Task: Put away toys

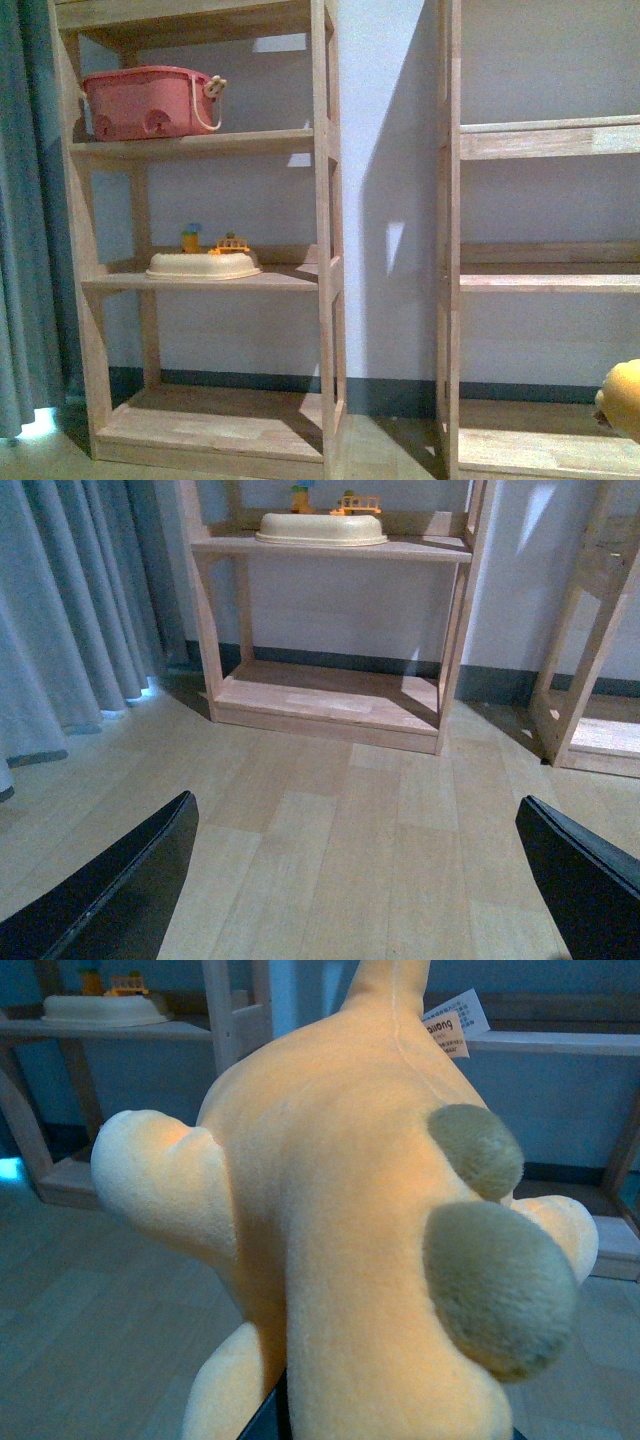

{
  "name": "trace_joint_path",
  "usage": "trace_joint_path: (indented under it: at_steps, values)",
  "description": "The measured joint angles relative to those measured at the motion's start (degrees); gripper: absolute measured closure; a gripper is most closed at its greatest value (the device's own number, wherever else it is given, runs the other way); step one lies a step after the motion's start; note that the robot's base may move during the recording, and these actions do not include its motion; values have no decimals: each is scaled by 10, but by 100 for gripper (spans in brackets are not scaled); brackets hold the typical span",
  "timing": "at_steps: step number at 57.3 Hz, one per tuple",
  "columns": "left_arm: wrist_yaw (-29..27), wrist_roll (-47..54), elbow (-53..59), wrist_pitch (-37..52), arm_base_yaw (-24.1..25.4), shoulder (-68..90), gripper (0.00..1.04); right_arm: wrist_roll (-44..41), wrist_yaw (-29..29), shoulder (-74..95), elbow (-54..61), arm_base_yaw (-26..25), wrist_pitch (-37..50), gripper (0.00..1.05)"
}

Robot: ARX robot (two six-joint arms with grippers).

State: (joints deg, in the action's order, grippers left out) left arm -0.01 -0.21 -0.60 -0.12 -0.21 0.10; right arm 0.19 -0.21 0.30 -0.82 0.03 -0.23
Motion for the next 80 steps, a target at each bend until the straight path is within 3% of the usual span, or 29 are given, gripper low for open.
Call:
trace_joint_path:
  at_steps: [80]
  values:
    - [-1, 0, 0, 0, 0, 0, 6, 0, 2, 0, 0, -1, 0, 98]
